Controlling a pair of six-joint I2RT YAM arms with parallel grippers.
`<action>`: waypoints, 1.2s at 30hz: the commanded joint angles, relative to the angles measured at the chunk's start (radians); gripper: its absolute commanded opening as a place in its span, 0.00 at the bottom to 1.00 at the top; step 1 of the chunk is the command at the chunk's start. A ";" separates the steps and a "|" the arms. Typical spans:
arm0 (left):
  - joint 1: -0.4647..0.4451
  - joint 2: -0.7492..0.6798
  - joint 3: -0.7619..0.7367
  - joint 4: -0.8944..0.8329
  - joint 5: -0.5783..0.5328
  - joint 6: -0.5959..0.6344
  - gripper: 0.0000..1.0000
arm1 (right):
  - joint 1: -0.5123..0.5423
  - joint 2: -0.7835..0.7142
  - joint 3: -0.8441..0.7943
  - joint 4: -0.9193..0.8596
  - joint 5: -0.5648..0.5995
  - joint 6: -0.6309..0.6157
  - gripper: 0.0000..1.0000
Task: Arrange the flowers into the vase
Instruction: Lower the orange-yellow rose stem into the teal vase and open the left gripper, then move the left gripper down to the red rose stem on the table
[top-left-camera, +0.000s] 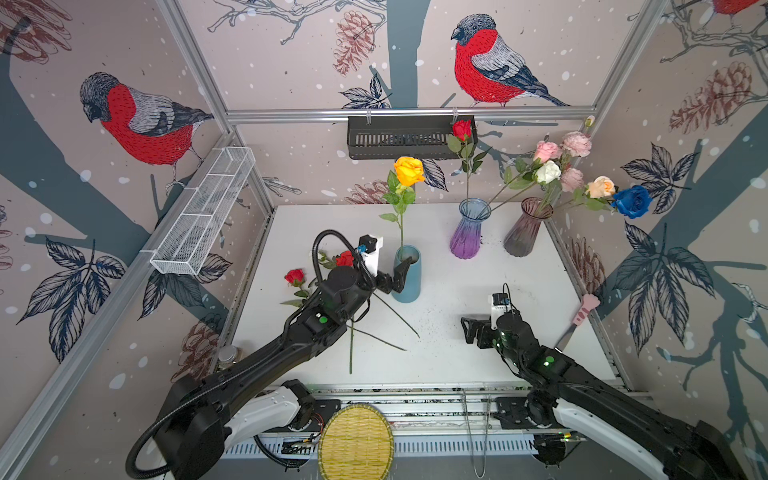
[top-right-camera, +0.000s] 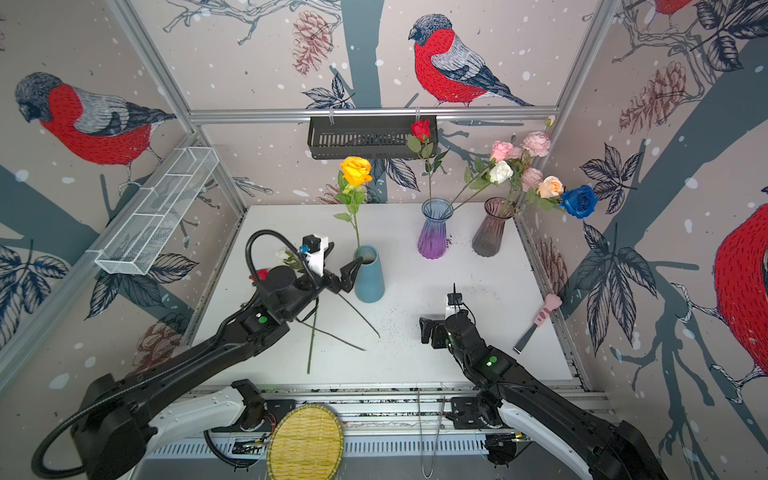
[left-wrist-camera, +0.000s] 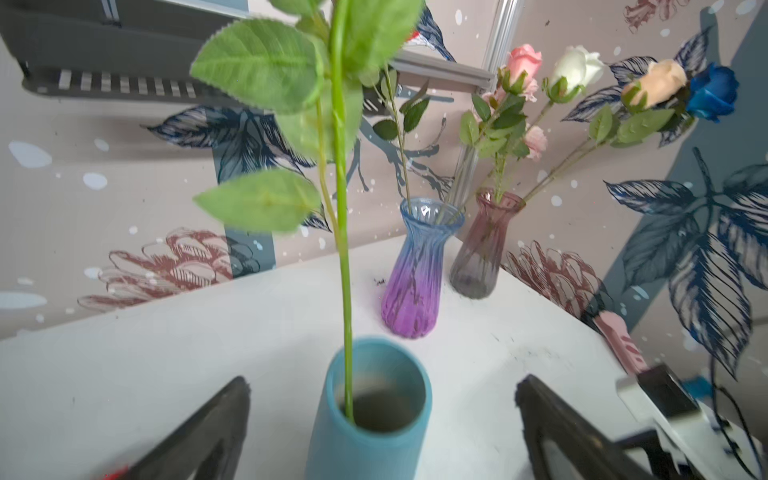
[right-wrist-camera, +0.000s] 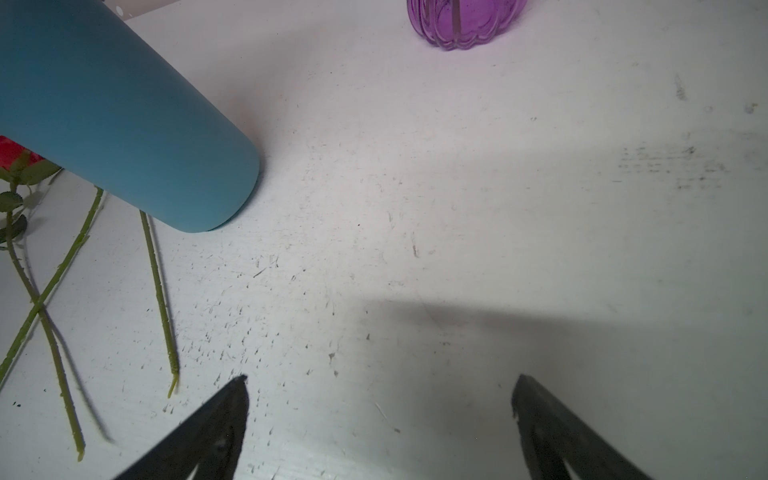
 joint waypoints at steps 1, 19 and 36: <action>0.002 -0.148 -0.086 -0.072 -0.012 -0.038 0.97 | 0.002 0.004 0.000 0.045 0.006 -0.017 0.99; 0.236 0.059 0.161 -0.657 -0.028 -0.329 0.84 | 0.032 0.027 0.004 0.046 0.027 -0.013 0.99; 0.319 0.200 0.040 -0.616 -0.010 -0.357 0.58 | 0.146 0.096 0.026 0.059 0.114 -0.029 0.99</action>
